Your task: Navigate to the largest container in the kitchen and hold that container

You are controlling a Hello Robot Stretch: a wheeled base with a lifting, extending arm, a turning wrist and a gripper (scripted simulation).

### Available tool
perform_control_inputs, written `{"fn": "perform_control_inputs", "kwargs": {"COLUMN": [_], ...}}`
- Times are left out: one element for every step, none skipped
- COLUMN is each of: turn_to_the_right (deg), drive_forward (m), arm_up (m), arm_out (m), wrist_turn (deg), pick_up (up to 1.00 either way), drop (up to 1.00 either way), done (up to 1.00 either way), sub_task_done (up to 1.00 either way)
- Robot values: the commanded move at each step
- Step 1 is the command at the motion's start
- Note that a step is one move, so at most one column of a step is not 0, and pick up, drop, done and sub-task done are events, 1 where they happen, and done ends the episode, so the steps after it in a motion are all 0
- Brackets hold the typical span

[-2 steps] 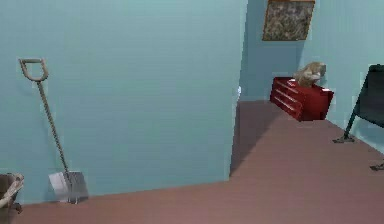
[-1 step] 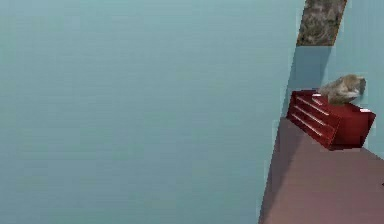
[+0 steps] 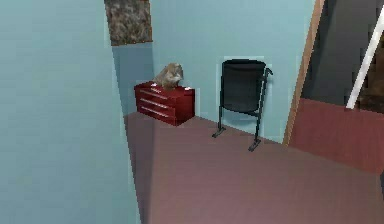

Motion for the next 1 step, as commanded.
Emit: {"fn": "perform_control_inputs", "kwargs": {"turn_to_the_right": [3.0], "drive_forward": [0.00], "arm_up": [0.00], "arm_out": [0.00], "wrist_turn": [0.0], "pick_up": [0.00], "drop": [0.00], "done": [0.00], "sub_task_done": [0.00]}}
